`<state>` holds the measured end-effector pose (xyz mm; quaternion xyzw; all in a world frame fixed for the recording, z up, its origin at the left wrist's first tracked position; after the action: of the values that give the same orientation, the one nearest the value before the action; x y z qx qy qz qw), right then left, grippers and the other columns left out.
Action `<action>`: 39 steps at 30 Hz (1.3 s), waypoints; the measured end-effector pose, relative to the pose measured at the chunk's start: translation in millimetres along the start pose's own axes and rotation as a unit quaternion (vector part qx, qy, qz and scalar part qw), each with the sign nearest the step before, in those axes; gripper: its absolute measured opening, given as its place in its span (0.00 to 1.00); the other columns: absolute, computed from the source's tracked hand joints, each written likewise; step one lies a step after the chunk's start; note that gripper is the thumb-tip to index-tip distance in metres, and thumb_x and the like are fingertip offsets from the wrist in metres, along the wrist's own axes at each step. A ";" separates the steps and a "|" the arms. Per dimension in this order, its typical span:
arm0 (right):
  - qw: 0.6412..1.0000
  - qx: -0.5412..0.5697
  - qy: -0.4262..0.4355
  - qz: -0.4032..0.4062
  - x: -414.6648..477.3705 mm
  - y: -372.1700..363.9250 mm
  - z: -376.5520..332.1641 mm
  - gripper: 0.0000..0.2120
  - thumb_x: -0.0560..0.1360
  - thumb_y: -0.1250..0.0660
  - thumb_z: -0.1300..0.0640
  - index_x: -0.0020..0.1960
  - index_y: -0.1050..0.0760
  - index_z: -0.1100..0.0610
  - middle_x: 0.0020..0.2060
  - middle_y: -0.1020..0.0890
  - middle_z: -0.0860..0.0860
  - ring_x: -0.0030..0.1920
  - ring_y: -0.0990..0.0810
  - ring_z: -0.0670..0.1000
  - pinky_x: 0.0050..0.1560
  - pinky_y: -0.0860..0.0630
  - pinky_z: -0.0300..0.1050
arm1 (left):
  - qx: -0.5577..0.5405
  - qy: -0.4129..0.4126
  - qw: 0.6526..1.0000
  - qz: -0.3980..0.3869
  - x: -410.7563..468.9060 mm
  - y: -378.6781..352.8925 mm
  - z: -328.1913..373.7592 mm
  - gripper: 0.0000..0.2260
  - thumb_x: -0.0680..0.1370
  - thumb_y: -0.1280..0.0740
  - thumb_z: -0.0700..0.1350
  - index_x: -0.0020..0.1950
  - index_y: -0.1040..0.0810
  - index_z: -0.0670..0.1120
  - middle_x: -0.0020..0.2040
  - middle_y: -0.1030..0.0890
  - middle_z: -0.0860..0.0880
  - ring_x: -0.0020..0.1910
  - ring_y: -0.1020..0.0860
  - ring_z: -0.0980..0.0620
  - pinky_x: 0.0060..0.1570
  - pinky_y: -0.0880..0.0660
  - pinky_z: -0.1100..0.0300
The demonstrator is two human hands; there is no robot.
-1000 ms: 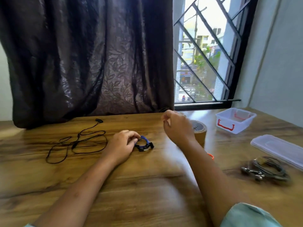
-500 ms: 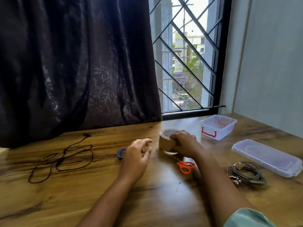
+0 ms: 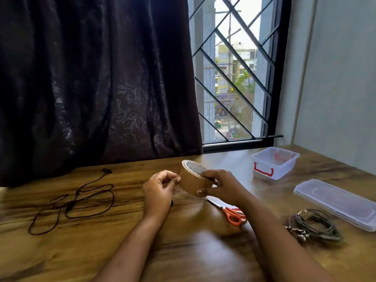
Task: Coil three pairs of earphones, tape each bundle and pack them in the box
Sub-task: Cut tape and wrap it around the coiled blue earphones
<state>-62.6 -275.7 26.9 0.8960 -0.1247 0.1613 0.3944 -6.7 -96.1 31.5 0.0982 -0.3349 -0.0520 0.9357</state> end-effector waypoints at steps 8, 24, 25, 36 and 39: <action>1.000 0.020 -0.021 -0.009 -3.3 8.0 1.8 0.20 0.67 0.22 0.58 0.57 0.21 0.51 0.48 0.21 0.47 0.51 0.22 0.49 0.52 0.24 0.41 | 0.057 -0.021 0.998 -0.015 1.9 -2.1 -0.7 0.06 0.74 0.30 0.43 0.39 0.25 0.48 0.35 0.19 0.53 0.33 0.22 0.58 0.33 0.25 0.60; 1.000 0.017 -0.023 0.009 -9.2 17.3 22.2 0.19 0.64 0.22 0.65 0.54 0.20 0.57 0.50 0.30 0.45 0.57 0.25 0.54 0.58 0.23 0.42 | -0.017 0.049 0.998 -0.037 9.5 2.2 -23.7 0.04 0.74 0.29 0.42 0.47 0.19 0.49 0.38 0.16 0.54 0.35 0.19 0.60 0.39 0.22 0.61; 0.999 0.015 -0.030 0.023 -8.8 18.0 25.1 0.19 0.65 0.22 0.66 0.53 0.20 0.56 0.50 0.30 0.47 0.57 0.25 0.54 0.55 0.23 0.39 | 0.008 0.025 0.999 -0.047 8.8 0.0 -21.4 0.05 0.74 0.29 0.43 0.49 0.18 0.50 0.39 0.16 0.56 0.37 0.19 0.62 0.41 0.22 0.62; 0.973 -0.219 -0.072 0.022 -7.3 12.1 30.1 0.18 0.74 0.29 0.56 0.62 0.27 0.47 0.47 0.28 0.48 0.51 0.25 0.52 0.47 0.30 0.42 | 0.239 -0.002 0.964 -0.119 3.4 -9.9 -26.1 0.08 0.74 0.33 0.58 0.47 0.18 0.57 0.42 0.17 0.57 0.50 0.22 0.56 0.51 0.36 0.57; 0.952 -0.294 -0.088 0.019 -9.2 10.9 24.3 0.17 0.76 0.33 0.52 0.63 0.31 0.43 0.53 0.23 0.46 0.56 0.24 0.52 0.43 0.33 0.42 | 0.267 0.016 0.949 -0.165 2.5 -13.2 -33.3 0.12 0.73 0.34 0.62 0.50 0.19 0.58 0.49 0.18 0.58 0.57 0.27 0.56 0.53 0.40 0.56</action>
<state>-70.2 -300.2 15.1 0.7486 -0.2181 0.0455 0.6244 16.0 -104.3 4.9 0.3994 -0.3005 -0.1131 0.8587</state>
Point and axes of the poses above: each hand's wrist, its own x-axis towards the middle knuckle, its own y-axis out of the back of the hand, z = x × y, the point moved 7 cm from there along x, towards the middle knuckle
